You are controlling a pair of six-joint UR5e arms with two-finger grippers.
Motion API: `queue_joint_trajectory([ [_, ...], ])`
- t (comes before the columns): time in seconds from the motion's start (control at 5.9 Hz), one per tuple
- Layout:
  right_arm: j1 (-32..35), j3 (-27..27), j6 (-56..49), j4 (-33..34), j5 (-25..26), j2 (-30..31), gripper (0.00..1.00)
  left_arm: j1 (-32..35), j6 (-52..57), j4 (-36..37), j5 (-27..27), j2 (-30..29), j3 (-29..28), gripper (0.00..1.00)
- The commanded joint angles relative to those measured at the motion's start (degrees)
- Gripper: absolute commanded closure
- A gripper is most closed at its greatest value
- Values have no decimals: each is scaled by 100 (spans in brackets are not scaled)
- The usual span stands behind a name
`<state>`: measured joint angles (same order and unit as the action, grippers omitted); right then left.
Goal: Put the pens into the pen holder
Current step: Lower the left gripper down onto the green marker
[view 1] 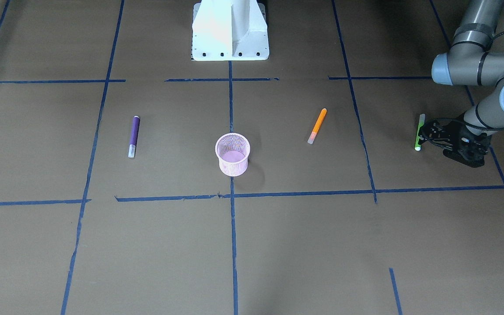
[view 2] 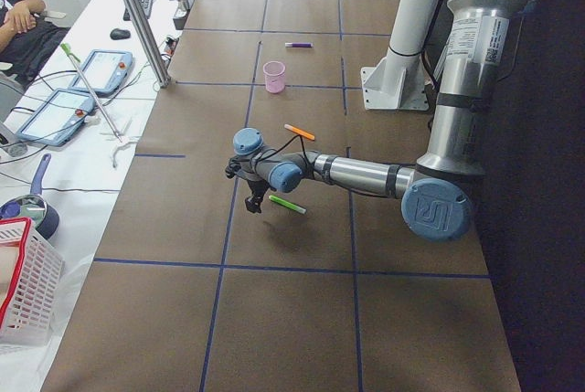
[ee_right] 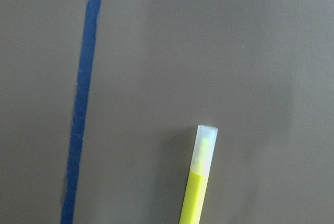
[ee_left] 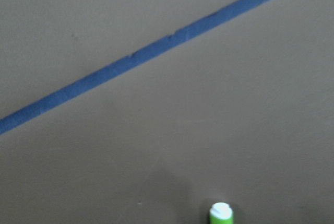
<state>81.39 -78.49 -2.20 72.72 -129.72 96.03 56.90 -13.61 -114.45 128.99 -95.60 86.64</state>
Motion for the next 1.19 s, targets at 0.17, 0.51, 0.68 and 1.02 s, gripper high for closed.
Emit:
queue_joint_trajectory([
  [0.17,0,1,0,5,-1,-14,0,-309,-229,-621,-424,208,11,0],
  [0.51,0,1,0,-3,-1,-14,0,-381,-247,-640,-515,269,142,0],
  [0.68,0,1,0,5,-1,-14,0,-381,-247,-640,-515,418,326,0],
  [1.02,0,9,0,5,-1,-14,0,-381,-256,-631,-515,454,433,0],
])
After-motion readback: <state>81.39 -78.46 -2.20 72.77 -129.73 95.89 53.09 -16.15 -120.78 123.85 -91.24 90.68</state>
